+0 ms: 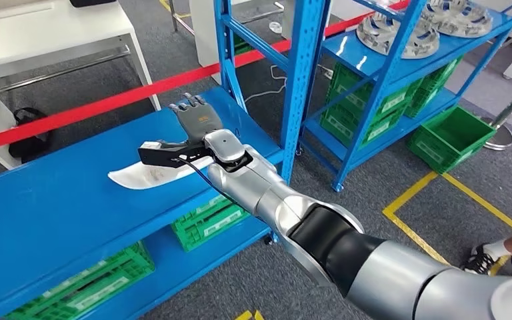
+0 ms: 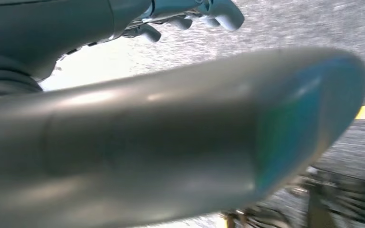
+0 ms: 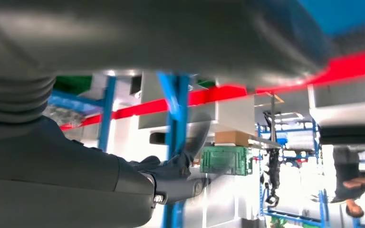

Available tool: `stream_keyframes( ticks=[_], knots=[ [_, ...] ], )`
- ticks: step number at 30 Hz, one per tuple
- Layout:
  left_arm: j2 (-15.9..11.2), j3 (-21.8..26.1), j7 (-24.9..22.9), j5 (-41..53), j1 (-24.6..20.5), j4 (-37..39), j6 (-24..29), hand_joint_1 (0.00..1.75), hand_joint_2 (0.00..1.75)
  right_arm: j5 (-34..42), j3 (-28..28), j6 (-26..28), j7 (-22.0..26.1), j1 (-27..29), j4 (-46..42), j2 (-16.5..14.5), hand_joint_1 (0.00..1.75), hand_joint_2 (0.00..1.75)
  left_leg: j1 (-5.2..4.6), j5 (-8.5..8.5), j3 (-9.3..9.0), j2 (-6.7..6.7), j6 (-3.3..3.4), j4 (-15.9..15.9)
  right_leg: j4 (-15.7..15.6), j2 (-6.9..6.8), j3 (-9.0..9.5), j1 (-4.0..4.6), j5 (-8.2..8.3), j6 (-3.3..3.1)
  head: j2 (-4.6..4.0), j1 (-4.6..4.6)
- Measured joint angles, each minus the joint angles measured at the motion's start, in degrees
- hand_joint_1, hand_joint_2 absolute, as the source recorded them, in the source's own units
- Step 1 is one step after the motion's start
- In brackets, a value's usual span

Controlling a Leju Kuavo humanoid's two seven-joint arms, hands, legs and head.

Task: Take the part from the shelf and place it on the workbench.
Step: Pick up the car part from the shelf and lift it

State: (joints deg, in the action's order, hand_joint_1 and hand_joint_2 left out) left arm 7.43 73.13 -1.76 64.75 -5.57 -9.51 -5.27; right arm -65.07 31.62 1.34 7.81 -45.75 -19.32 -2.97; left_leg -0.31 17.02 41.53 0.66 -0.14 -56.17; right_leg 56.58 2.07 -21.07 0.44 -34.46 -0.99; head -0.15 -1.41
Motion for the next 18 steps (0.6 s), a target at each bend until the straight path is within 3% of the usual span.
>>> stream_keyframes(
  ticks=[2, 3, 4, 5, 7, 8, 9, 10, 12, 13, 14, 16, 18],
  knots=[
    [0.1, 0.0, 0.4, 0.0, -0.9, -0.1, 0.2, 0.00, 0.00, 0.6, 0.0, -0.4, -0.1, -0.9, -0.1, 0.0, 0.00, 1.75, 0.26, 1.73, -1.39, -0.03, 0.60, -0.1, 7.2, -0.42, -4.01, -0.10, 2.48, 0.65, 0.00, -0.12],
    [0.1, 0.0, 0.5, 0.0, -1.1, -0.1, 0.3, 0.00, 0.00, 0.7, 0.0, -0.5, -0.2, -0.9, -0.1, 0.0, 0.00, 1.75, 0.44, 2.63, -2.39, 0.02, 0.74, 0.0, 11.2, -0.74, -6.75, -0.18, 2.68, 1.02, 0.00, -0.18],
    [0.1, 0.0, 0.6, -0.1, -1.2, -0.1, 0.3, 0.00, 0.00, 0.8, 0.0, -0.5, -0.2, -0.5, -0.1, 0.0, 0.00, 1.75, 0.54, 3.65, -3.48, 0.05, 0.79, 0.1, 14.3, -1.06, -9.40, -0.31, 1.43, 1.34, 0.00, -0.28],
    [0.1, 0.0, 0.6, -0.1, -1.2, -0.1, 0.3, 0.00, 0.00, 0.8, 0.1, -0.5, -0.3, 0.0, 0.0, 0.0, 0.00, 1.75, 0.63, 4.67, -4.65, 0.14, 0.81, 0.1, 16.0, -1.28, -11.63, -0.46, -1.29, 1.58, 0.00, -0.36],
    [0.2, 0.0, 0.6, -0.1, -1.0, -0.1, 0.3, 0.00, 0.00, 1.0, 0.1, -0.5, -0.4, 0.9, 0.1, 0.0, 0.00, 1.75, 0.72, 6.72, -7.05, 0.38, 0.76, 0.2, 15.8, -1.49, -14.89, -0.70, -7.18, 1.83, 0.00, -0.52],
    [0.2, 0.0, 0.6, -0.1, -0.9, -0.1, 0.3, 0.00, 0.00, 1.1, 0.1, -0.5, -0.4, 1.1, 0.2, 0.1, 0.00, 1.75, 0.74, 7.68, -8.18, 0.52, 0.69, 0.2, 14.1, -1.58, -15.92, -0.76, -8.28, 1.86, 0.00, -0.56],
    [0.2, 0.0, 0.6, -0.1, -0.8, -0.1, 0.3, 0.00, 0.00, 1.4, 0.1, -0.5, -0.4, 1.1, 0.3, 0.1, 0.00, 1.75, 0.75, 8.62, -9.27, 0.63, 0.56, 0.2, 11.3, -1.66, -16.57, -0.80, -6.78, 1.81, 0.00, -0.59],
    [0.2, 0.0, 0.6, -0.1, -0.7, -0.1, 0.3, 0.00, 0.00, 1.6, 0.1, -0.6, -0.4, 1.3, 0.4, 0.2, 0.00, 1.75, 0.75, 9.53, -10.14, 0.74, 0.35, 0.2, 7.8, -1.76, -16.99, -0.83, -2.33, 1.71, 0.00, -0.59],
    [0.2, 0.0, 0.6, -0.1, -0.7, -0.1, 0.3, 0.00, 0.00, 1.8, 0.1, -0.7, -0.3, 1.6, 0.6, 0.4, 0.00, 0.87, 0.66, 11.26, -11.61, 0.99, -0.31, -0.1, 2.4, -1.88, -17.17, -0.63, 7.52, 1.07, 0.00, -0.50],
    [0.2, 0.0, 0.6, -0.1, -0.7, -0.1, 0.4, 0.00, 0.00, 1.9, 0.1, -0.7, -0.3, 1.8, 0.7, 0.4, 0.00, 0.44, 0.62, 11.87, -12.00, 1.07, -0.68, -0.2, 1.2, -1.90, -17.12, -0.48, 10.50, 0.61, 0.00, -0.52],
    [0.2, 0.0, 0.6, -0.1, -0.8, -0.1, 0.4, 0.00, 0.00, 2.0, 0.2, -0.7, -0.2, 1.8, 0.7, 0.4, 0.00, 0.00, 0.58, 12.33, -12.30, 1.12, -0.95, -0.3, 1.1, -1.88, -16.92, -0.34, 11.18, 0.11, 0.00, -0.55],
    [0.2, 0.0, 0.6, -0.1, -0.8, -0.1, 0.4, 0.00, 0.00, 3.0, 0.2, -0.1, 0.9, 1.5, 0.7, 0.2, 0.00, 0.00, 0.59, 12.63, -12.42, 1.03, -1.09, -0.1, 1.2, -1.73, -16.61, -0.27, 11.02, -0.40, 0.00, -0.66],
    [0.2, 0.0, 0.7, -0.1, -0.9, -0.1, 0.5, 0.00, 0.00, 4.4, 0.2, 0.4, 2.3, 1.4, 0.7, -0.2, 0.00, 0.00, 0.57, 12.54, -12.53, 0.87, -1.02, 0.2, 1.2, -1.42, -16.52, -0.33, 10.96, -0.46, 0.00, -0.63]
  ],
)
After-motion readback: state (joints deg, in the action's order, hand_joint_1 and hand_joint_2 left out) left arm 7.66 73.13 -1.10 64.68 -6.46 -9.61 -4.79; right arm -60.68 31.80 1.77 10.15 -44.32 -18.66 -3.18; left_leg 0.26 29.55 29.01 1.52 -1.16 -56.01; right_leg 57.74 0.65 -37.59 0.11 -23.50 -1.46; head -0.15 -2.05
